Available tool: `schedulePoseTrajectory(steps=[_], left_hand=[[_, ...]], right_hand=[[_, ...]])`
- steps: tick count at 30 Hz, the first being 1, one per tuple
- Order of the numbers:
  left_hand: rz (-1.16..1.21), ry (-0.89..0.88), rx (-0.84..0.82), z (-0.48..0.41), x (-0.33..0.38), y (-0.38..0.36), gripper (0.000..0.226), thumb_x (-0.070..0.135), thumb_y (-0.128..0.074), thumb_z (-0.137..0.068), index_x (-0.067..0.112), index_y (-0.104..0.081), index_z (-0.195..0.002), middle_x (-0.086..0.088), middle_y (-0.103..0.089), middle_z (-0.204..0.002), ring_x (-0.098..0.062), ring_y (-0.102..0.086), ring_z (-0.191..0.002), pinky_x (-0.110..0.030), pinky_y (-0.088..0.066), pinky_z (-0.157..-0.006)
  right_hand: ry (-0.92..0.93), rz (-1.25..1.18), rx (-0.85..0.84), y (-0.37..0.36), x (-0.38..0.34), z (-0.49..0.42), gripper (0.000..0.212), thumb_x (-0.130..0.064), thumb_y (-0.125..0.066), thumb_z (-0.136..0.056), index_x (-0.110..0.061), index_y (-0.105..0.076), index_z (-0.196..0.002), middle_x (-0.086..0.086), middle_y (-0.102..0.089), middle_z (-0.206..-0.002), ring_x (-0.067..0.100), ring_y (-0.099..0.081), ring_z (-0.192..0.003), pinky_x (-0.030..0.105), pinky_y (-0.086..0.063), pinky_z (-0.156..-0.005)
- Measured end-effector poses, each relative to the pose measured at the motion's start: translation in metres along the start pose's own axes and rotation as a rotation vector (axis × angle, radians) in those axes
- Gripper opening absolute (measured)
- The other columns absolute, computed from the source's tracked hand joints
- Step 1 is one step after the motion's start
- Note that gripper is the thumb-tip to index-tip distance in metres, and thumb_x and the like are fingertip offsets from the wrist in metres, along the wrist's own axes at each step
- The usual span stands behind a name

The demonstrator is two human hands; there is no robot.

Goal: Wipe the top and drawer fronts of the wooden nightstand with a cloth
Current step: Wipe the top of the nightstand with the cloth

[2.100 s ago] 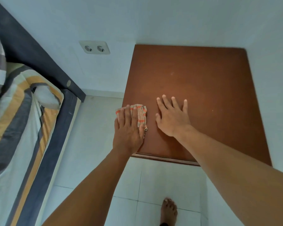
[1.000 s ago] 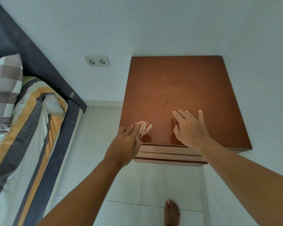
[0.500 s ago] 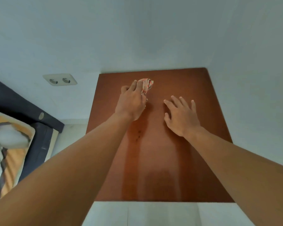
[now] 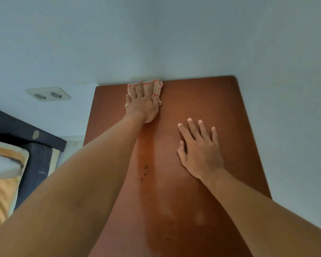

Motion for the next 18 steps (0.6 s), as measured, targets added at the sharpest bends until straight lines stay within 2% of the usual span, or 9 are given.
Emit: schedulePoseTrajectory(steps=[4, 10, 12, 15, 18], left_hand=[[-0.018, -0.029, -0.042, 0.008, -0.004, -0.008, 0.064, 0.046, -0.019, -0.105, 0.029, 0.006, -0.161, -0.012, 0.015, -0.168, -0.036, 0.016, -0.154, -0.051, 0.004, -0.124], [-0.069, -0.075, -0.034, 0.055, -0.007, -0.023, 0.067, 0.044, -0.017, -0.104, 0.016, 0.007, -0.161, -0.014, 0.013, -0.168, -0.036, 0.013, -0.154, -0.050, 0.002, -0.125], [-0.066, -0.101, -0.033, 0.078, -0.008, -0.029, 0.068, 0.043, -0.015, -0.104, 0.015, 0.010, -0.161, -0.012, 0.014, -0.168, -0.034, 0.015, -0.154, -0.049, 0.004, -0.125], [-0.072, -0.135, -0.051, 0.113, -0.011, -0.037, 0.068, 0.043, -0.014, -0.105, 0.014, 0.012, -0.160, -0.010, 0.017, -0.168, -0.033, 0.018, -0.154, -0.048, 0.007, -0.125], [-0.082, -0.159, -0.056, 0.151, -0.015, -0.044, 0.068, 0.042, -0.014, -0.105, 0.013, 0.013, -0.160, -0.010, 0.017, -0.168, -0.033, 0.019, -0.153, -0.047, 0.009, -0.125]], right_hand=[[-0.010, 0.008, 0.001, 0.002, 0.000, -0.002, 0.059, -0.041, -0.029, -0.099, -0.027, -0.039, -0.155, 0.007, -0.037, -0.163, 0.034, -0.030, -0.152, 0.062, -0.025, -0.120], [-0.034, 0.009, -0.034, 0.003, -0.002, 0.000, 0.058, -0.039, -0.035, -0.099, -0.028, -0.039, -0.155, 0.007, -0.036, -0.164, 0.033, -0.029, -0.152, 0.060, -0.025, -0.121], [-0.044, 0.005, -0.062, 0.005, -0.005, -0.002, 0.058, -0.037, -0.037, -0.099, -0.027, -0.035, -0.156, 0.007, -0.032, -0.166, 0.033, -0.025, -0.154, 0.058, -0.021, -0.123], [-0.090, 0.019, -0.108, 0.013, -0.013, -0.006, 0.058, -0.036, -0.036, -0.100, -0.027, -0.030, -0.158, 0.006, -0.026, -0.168, 0.030, -0.020, -0.155, 0.056, -0.008, -0.125], [-0.091, 0.009, -0.086, 0.024, -0.029, 0.015, 0.058, -0.034, -0.039, -0.100, -0.024, -0.034, -0.156, 0.005, -0.033, -0.164, 0.026, -0.021, -0.155, 0.057, -0.003, -0.125]])
Point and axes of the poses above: each hand's wrist, its own z-axis away from the middle knuckle, its own y-axis out of the back of the hand, x = y × z, the point moved 7 cm from there along -z, towards the middle knuckle
